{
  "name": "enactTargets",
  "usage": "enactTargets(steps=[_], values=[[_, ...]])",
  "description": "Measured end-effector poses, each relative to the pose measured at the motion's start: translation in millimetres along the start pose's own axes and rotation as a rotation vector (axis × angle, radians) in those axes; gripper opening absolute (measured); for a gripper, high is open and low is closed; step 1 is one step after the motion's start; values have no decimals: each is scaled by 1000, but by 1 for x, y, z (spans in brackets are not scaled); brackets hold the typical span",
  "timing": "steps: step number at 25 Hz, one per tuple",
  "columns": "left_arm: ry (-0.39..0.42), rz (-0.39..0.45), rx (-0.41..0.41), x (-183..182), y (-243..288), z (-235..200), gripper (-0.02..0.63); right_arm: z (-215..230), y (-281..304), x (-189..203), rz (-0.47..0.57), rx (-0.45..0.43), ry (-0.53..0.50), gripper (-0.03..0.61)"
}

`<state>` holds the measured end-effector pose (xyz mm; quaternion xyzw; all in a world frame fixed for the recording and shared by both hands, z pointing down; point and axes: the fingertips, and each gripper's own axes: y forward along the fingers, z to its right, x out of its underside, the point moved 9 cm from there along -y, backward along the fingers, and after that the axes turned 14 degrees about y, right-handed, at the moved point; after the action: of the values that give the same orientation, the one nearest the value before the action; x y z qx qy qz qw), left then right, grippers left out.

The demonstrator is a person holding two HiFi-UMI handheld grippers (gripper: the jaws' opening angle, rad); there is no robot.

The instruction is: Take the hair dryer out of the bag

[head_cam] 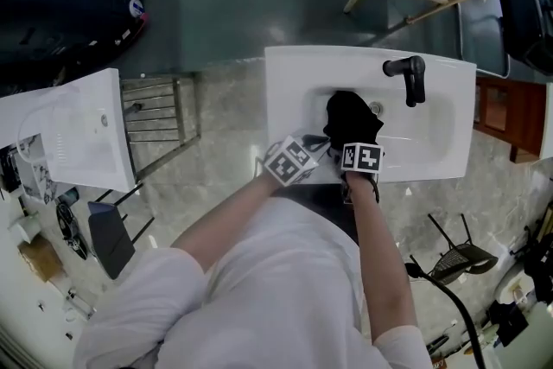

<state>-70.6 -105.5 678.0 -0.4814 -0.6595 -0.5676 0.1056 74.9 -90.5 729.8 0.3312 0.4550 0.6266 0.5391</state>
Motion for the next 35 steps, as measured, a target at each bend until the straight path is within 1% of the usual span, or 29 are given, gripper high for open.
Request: enactTargets(steps=[3, 7, 11, 14, 18, 21, 23, 26, 28, 32, 35], values=[[-8, -2, -7, 2, -4, -2, 18, 7, -6, 2, 9, -15, 2, 270], [-5, -5, -10, 7, -6, -5, 28, 13, -22, 3, 33, -65, 21, 259], [-9, -20, -8, 11, -8, -3, 43, 17, -36, 7, 14, -104, 26, 255], [-8, -21, 2, 11, -7, 1, 51, 20, -47, 13, 0, -119, 26, 254], [-1, -24, 15, 10, -4, 8, 81, 19, -63, 21, -4, -131, -1, 253], [11, -21, 31, 9, -3, 13, 92, 19, -77, 26, -2, -133, -11, 252], [29, -11, 73, 7, -2, 19, 104, 19, -86, 28, 5, -137, -11, 253], [54, 5, 167, 0, -1, 35, 127, 19, -98, 33, 18, -142, -12, 252], [70, 10, 214, -5, 0, 47, 138, 19, -107, 38, 27, -144, -14, 252], [115, 26, 280, -16, 5, 65, 152, 18, -120, 47, 42, -152, -9, 252], [187, 20, 314, -22, 14, 77, 161, 18, -128, 50, 59, -180, 32, 252]])
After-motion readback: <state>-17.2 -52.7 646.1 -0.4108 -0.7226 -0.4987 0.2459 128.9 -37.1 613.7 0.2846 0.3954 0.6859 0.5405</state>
